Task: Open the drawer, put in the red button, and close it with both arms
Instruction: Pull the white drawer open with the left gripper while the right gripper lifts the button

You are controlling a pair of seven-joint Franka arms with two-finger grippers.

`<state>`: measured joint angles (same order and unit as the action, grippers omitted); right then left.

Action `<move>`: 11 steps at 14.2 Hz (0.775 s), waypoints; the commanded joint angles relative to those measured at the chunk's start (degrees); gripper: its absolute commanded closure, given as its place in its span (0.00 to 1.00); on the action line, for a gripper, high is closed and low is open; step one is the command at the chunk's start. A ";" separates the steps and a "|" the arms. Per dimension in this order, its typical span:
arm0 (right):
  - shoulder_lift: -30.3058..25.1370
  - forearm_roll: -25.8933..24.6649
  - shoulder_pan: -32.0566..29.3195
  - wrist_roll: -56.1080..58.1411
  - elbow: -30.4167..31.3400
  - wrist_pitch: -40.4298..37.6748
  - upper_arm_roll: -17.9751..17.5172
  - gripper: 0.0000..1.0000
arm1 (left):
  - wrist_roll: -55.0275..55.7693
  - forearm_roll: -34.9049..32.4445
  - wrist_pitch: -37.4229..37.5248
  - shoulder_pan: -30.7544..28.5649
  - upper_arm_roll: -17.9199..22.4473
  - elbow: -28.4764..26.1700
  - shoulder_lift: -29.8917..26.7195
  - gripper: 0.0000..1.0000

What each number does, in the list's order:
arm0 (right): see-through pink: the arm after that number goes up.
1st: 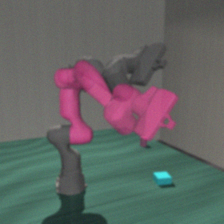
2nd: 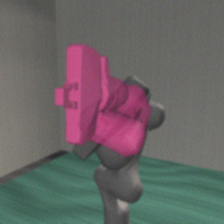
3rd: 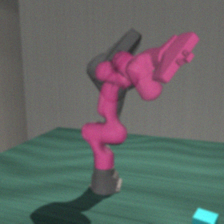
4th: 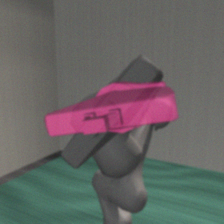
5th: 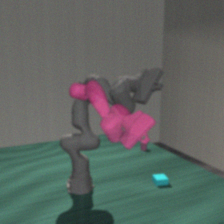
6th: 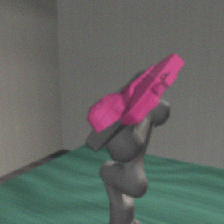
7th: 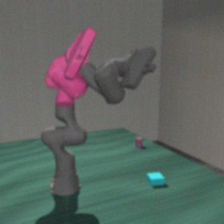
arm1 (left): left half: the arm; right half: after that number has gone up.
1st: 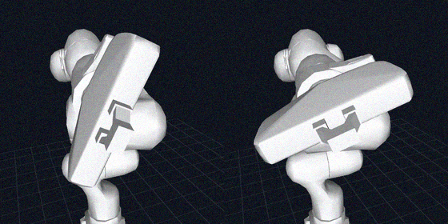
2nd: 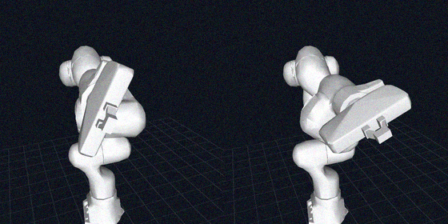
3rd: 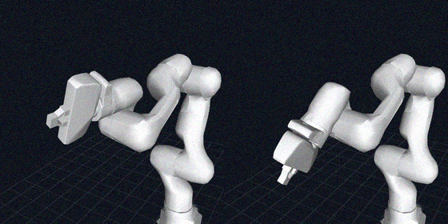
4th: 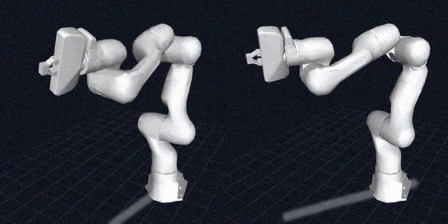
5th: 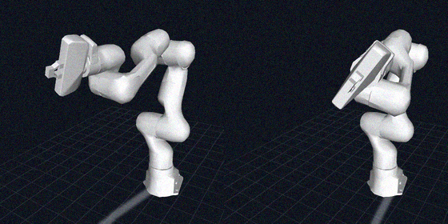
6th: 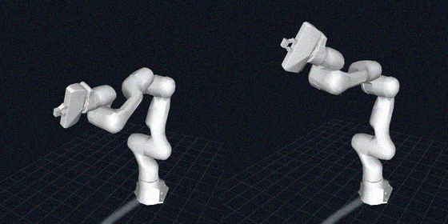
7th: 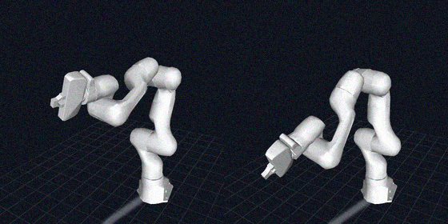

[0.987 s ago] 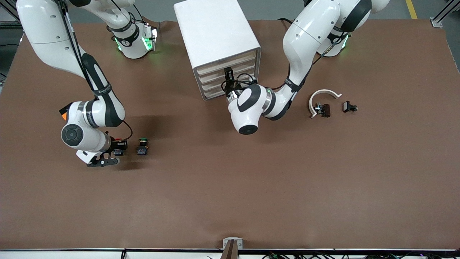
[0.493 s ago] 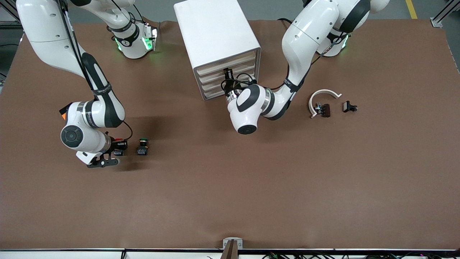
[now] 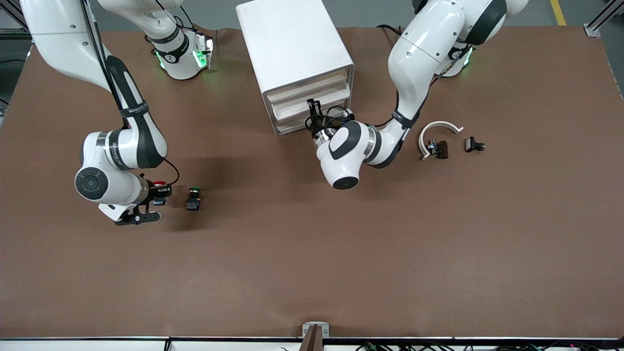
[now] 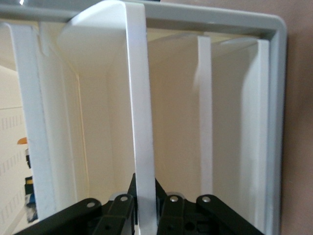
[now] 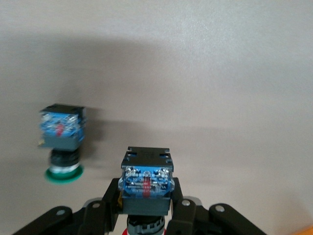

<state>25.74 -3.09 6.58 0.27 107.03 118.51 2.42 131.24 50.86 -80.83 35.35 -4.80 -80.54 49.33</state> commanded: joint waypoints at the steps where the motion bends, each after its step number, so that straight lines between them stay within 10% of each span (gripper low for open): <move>1: -2.36 -0.87 2.63 -5.70 -4.70 -10.45 0.04 0.71 | -1.68 -0.50 -1.61 -1.94 1.46 1.00 0.41 1.00; 11: -2.53 -0.17 16.60 -32.40 -25.37 -40.89 -0.23 0.71 | -4.93 -0.41 -3.54 -9.95 1.46 4.69 0.24 1.00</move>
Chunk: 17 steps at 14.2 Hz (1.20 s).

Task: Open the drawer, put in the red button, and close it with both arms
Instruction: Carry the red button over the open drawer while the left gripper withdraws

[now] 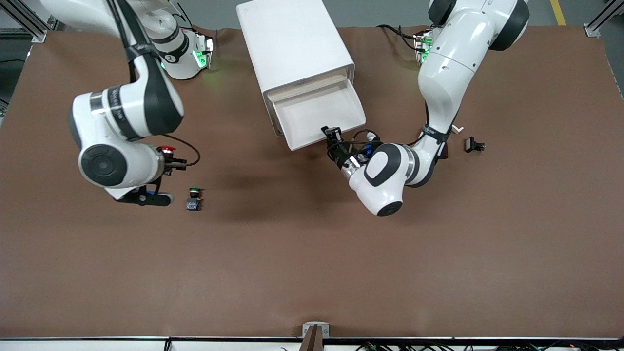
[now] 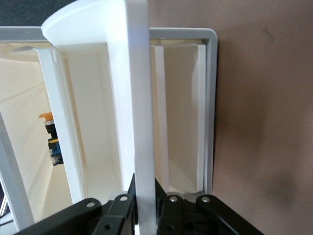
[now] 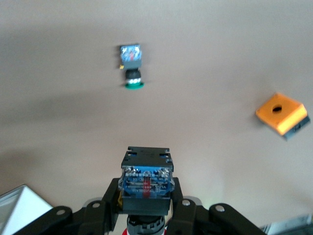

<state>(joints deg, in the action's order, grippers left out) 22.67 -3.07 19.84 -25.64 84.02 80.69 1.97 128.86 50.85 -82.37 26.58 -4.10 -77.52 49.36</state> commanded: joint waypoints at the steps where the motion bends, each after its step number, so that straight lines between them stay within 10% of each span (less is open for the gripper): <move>1: 0.53 -0.01 5.36 -10.45 -2.98 -4.12 0.14 0.71 | -3.44 -0.40 -2.27 -1.70 0.77 1.67 0.21 1.00; 3: 0.53 2.26 9.75 -21.15 -3.60 -4.84 0.14 0.71 | -5.54 -0.40 -2.27 -1.88 0.77 1.76 0.21 0.57; 4: 0.53 4.54 11.78 -27.21 -3.77 -4.75 0.14 0.71 | -5.90 -0.48 -2.27 -2.06 0.77 1.84 0.12 0.09; 5: 0.53 6.31 13.36 -31.88 -4.04 -4.75 0.14 0.71 | -5.82 -0.66 -2.27 -2.41 0.77 2.37 0.03 0.00; 17: 5.62 15.63 28.14 -70.51 -6.24 13.77 0.22 0.71 | -17.84 -19.73 -2.09 -5.04 7.17 7.56 -8.40 0.00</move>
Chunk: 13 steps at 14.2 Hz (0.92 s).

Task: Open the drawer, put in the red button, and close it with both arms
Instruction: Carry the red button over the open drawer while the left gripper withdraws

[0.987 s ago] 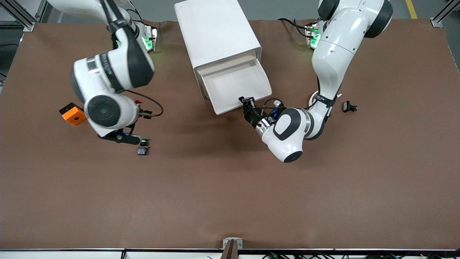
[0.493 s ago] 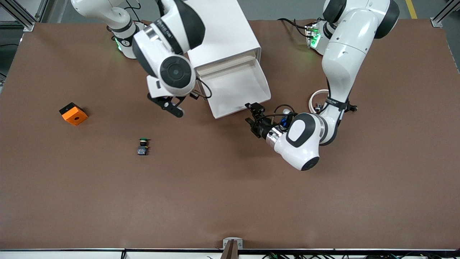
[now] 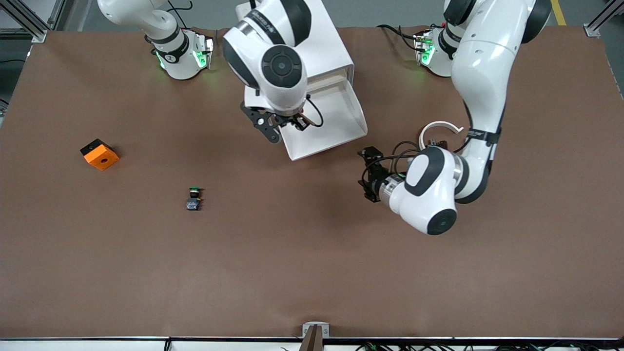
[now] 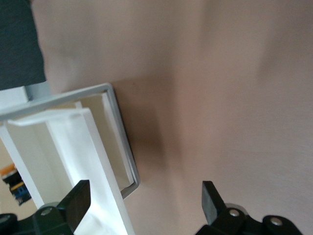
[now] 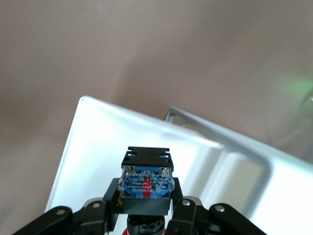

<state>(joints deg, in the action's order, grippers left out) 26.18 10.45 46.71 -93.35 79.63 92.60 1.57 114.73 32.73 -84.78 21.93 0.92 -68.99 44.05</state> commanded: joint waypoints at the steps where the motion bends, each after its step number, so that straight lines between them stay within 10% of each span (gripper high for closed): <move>1: 2.73 2.82 1.80 -3.41 -1.67 3.36 0.63 0.71 | -5.46 -1.61 0.23 -0.75 3.29 -0.88 -3.36 0.00; 6: 6.95 5.46 4.08 -4.47 -1.32 7.24 0.63 0.71 | -20.40 -2.14 0.31 -1.46 11.90 -1.06 -7.22 0.00; 13: 9.24 5.46 5.85 -3.68 -1.32 8.21 0.63 0.62 | -45.26 -14.35 0.67 -1.37 11.74 -1.76 -9.86 0.00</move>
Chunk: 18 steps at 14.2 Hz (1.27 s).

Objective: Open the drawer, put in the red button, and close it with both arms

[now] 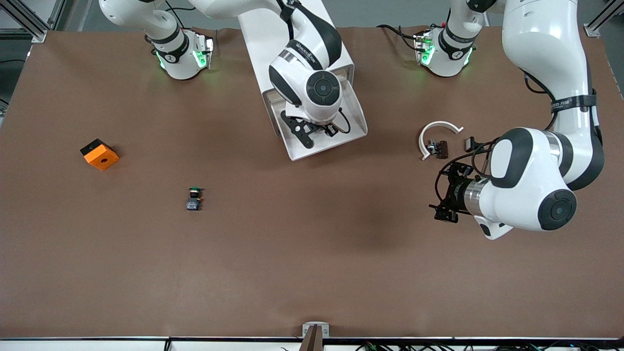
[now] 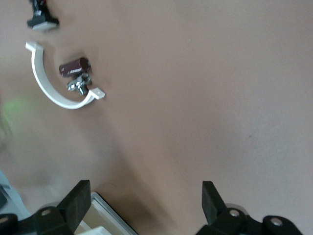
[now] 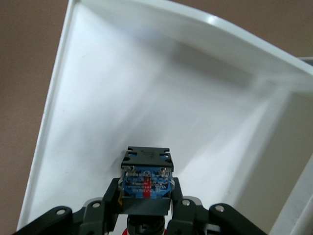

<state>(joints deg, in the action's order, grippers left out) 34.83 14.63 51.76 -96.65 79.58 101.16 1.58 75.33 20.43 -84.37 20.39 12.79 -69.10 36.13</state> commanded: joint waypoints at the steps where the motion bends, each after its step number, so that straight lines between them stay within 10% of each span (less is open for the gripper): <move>1: 0.59 1.28 0.80 -0.38 -1.27 -0.44 0.62 0.52 | -9.38 -3.37 0.35 0.26 -0.14 -2.00 -2.12 0.00; 3: 0.59 1.28 0.80 -0.38 -1.27 -0.44 0.53 0.00 | -20.26 -5.83 0.44 0.52 -0.22 -2.53 -3.25 0.00; 14: -10.91 2.86 -8.24 0.76 -1.89 -7.81 0.62 0.00 | -43.25 -8.83 -2.88 1.75 -4.34 -10.43 -5.46 0.00; 18: -17.94 2.60 -12.81 12.44 -0.92 -15.89 0.97 0.00 | -42.82 -8.83 -18.68 5.08 -6.29 -26.22 -13.18 0.00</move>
<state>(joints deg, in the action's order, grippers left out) 20.65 15.98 41.17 -88.31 76.51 87.61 3.00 33.12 12.90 -95.51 23.33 6.82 -83.78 30.13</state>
